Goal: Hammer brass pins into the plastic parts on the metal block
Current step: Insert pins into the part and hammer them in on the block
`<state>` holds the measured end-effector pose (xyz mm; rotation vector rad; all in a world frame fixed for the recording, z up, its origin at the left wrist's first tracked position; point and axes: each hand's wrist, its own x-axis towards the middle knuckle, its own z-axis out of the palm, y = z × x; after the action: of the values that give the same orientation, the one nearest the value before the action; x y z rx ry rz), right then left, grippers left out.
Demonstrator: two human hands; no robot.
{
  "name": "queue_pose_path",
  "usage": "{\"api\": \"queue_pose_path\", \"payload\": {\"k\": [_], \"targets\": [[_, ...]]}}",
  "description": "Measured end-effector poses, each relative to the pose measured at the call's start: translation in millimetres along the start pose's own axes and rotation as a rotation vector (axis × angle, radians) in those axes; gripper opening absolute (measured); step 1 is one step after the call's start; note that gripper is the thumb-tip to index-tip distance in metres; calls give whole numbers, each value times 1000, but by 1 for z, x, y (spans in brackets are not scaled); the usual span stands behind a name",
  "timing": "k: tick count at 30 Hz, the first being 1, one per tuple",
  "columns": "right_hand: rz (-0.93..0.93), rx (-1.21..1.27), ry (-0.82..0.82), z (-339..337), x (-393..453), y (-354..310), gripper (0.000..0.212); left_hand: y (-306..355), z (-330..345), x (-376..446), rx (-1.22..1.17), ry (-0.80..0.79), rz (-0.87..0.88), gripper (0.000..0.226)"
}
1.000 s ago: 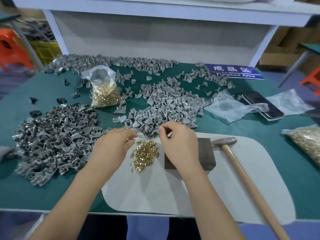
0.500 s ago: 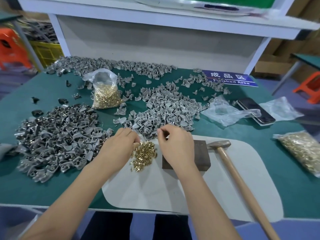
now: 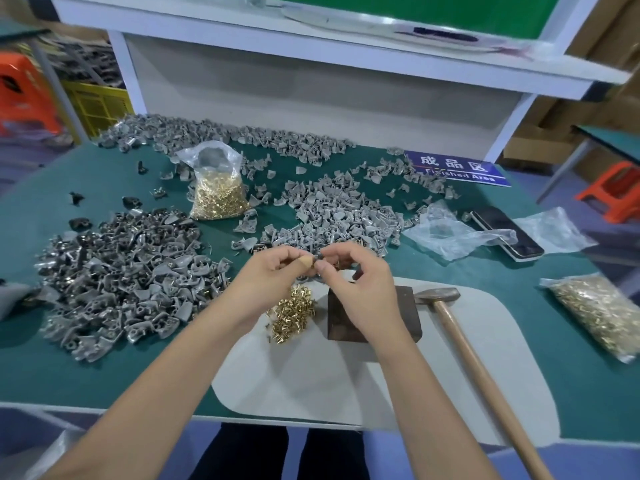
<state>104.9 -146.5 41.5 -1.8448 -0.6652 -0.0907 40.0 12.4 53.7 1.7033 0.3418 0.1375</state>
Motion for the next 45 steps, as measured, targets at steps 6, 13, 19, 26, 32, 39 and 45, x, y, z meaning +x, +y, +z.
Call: {"api": "queue_pose_path", "payload": {"k": [6,13,19,26,32,39,45], "targets": [[-40,80,-1,-1,0,-2,13,5,3,0,-32,-14,-5,21],[-91,19,82,0,-3,0,8,3,-2,1,-41,-59,-6,19],[129,62,81,-2,3,4,10,-23,-19,12,795,323,395,23],[198,136,156,-2,4,4,9,-33,-16,17,929,262,378,41],[202,116,164,-2,3,4,10,-34,-12,21,956,264,353,34],[206,75,165,-1,3,2,8,-38,-14,14,820,352,472,26],[204,103,195,-2,3,3,10,-40,-9,8,649,321,482,24]]}}
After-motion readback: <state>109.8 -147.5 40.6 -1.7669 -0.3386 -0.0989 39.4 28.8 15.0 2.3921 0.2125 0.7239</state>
